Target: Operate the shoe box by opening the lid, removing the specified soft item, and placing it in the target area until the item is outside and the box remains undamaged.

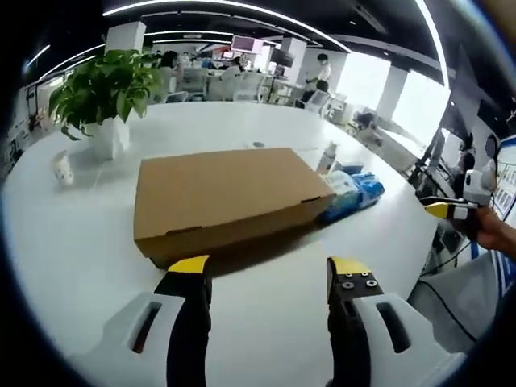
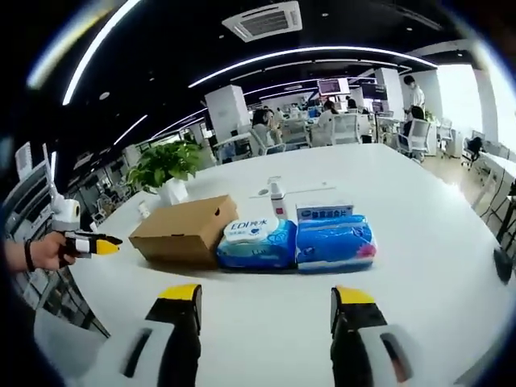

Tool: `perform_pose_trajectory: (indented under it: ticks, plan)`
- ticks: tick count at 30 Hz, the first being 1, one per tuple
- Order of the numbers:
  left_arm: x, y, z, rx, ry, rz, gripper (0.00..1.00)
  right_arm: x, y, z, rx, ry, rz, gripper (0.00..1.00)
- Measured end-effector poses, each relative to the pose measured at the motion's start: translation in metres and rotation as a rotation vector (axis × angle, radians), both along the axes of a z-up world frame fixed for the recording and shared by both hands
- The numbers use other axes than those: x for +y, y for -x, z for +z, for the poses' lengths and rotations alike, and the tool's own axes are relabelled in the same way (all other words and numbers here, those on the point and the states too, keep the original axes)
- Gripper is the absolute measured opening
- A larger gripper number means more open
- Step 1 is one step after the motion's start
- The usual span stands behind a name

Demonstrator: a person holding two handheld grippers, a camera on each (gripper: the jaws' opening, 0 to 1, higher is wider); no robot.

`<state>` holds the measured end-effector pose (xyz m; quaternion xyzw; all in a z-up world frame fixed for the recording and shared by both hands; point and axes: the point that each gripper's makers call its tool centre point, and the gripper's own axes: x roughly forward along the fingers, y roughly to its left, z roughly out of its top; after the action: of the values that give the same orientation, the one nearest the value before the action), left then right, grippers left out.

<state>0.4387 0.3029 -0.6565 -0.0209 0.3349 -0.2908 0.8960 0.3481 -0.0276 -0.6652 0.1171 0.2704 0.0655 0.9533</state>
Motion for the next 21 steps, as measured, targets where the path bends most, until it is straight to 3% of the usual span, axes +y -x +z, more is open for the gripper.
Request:
perform_pose_trajectory:
  ticks: [12, 18, 21]
  plan:
    - [-0.004, 0.016, 0.006, -0.008, 0.039, 0.040, 0.59, 0.021, 0.009, -0.005, -0.022, 0.041, 0.068, 0.67]
    - [0.015, 0.015, 0.007, -0.015, 0.058, 0.071, 0.61, 0.025, 0.008, -0.004, -0.033, 0.054, 0.081, 0.67]
    - [0.026, 0.015, 0.006, -0.025, 0.030, 0.084, 0.61, 0.027, 0.008, -0.005, -0.030, 0.055, 0.089, 0.67]
